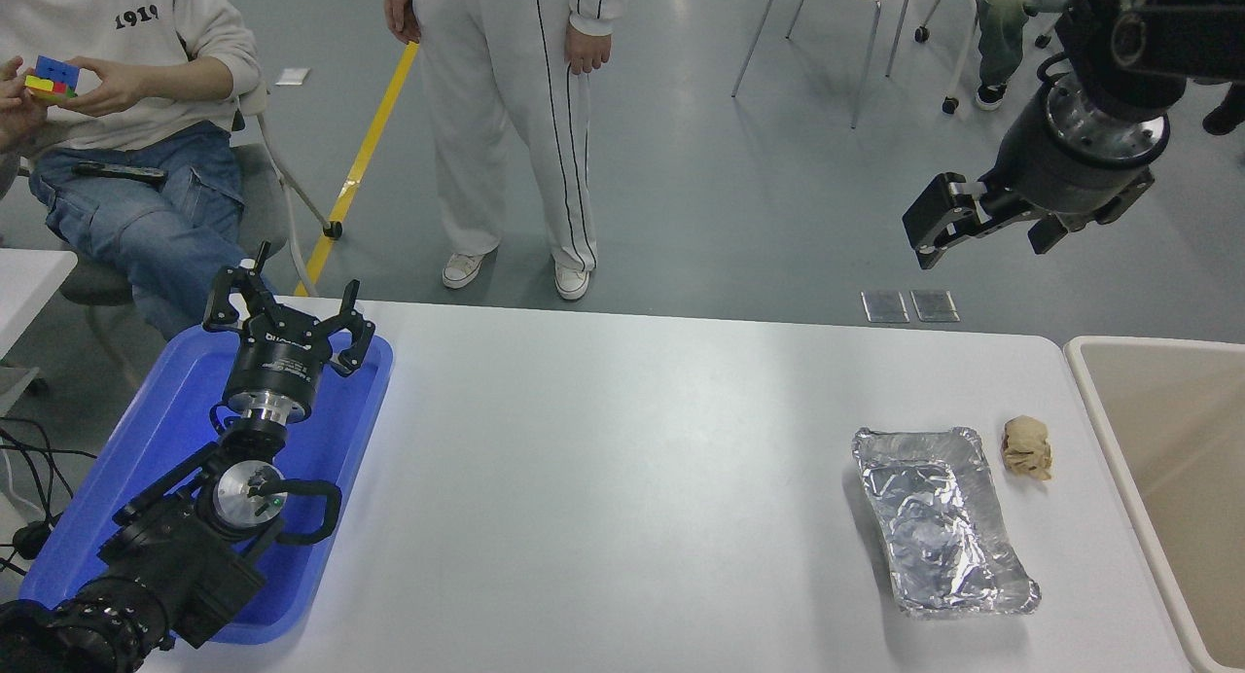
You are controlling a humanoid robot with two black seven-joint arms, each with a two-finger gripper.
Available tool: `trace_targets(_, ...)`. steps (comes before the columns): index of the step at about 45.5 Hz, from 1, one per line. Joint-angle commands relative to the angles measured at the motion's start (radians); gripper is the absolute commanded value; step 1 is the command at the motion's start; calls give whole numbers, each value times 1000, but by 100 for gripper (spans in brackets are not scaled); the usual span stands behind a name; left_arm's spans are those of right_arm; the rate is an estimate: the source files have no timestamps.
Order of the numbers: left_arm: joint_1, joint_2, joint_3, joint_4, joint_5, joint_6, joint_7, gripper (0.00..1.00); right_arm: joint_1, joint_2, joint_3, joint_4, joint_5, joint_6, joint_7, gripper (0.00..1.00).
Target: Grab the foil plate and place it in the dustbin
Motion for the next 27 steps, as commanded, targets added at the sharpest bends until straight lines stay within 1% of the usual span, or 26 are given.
trace_targets(1,0,0,0,0,0,0,0,100,9,0,0,0,0,0,0,100)
trace_targets(27,0,0,0,0,0,0,1,100,18,-2,0,0,0,0,0,100)
